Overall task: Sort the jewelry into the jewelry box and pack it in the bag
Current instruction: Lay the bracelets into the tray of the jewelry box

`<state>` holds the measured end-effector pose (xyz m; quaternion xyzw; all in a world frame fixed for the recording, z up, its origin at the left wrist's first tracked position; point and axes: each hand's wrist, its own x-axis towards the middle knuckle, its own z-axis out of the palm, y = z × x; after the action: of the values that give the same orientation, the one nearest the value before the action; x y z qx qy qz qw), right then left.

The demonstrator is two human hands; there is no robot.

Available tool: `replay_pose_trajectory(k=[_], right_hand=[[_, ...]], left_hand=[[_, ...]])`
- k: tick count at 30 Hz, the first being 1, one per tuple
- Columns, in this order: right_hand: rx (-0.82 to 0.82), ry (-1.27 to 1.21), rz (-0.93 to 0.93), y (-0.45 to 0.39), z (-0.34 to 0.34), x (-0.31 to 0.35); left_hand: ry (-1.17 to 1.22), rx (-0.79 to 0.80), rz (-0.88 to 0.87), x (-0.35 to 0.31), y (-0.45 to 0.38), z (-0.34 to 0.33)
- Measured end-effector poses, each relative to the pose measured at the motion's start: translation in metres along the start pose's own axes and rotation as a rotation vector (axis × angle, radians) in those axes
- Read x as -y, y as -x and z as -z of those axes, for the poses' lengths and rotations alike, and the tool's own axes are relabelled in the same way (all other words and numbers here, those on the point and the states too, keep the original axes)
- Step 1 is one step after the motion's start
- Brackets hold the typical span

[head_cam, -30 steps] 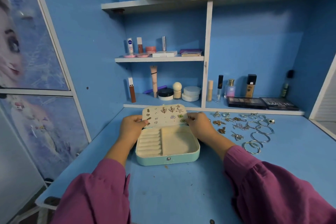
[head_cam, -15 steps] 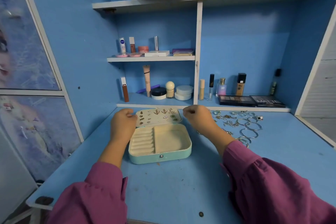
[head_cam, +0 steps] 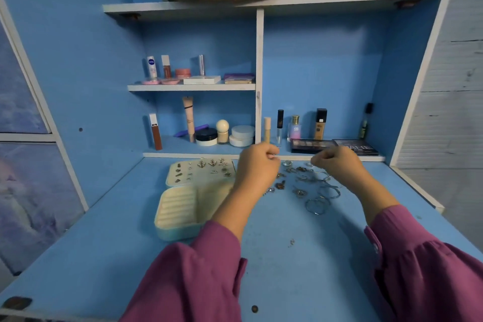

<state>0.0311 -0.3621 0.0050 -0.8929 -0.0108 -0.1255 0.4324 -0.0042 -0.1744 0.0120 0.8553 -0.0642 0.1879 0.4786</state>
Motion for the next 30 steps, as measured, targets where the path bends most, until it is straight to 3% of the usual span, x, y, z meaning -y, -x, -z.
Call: replay_pose_trajectory(k=[7,13,24,30], right_hand=[[-0.044,0.197,-0.243,-0.012,0.013,-0.042],[-0.060,0.278,-0.337,-0.013,0.013,-0.052],[-0.105,0.322,-0.339,-0.019,0.005,-0.061],[-0.148,0.268,-0.198,-0.018,0.006,-0.062]], left_hand=[[-0.131,0.247,0.128,-0.003,-0.005,-0.073],[-0.363,0.260,0.072,-0.009,-0.007,-0.096],[-0.623,0.295,-0.030,-0.018,-0.006,-0.105],[-0.663,0.244,-0.145,-0.013,-0.008,-0.108]])
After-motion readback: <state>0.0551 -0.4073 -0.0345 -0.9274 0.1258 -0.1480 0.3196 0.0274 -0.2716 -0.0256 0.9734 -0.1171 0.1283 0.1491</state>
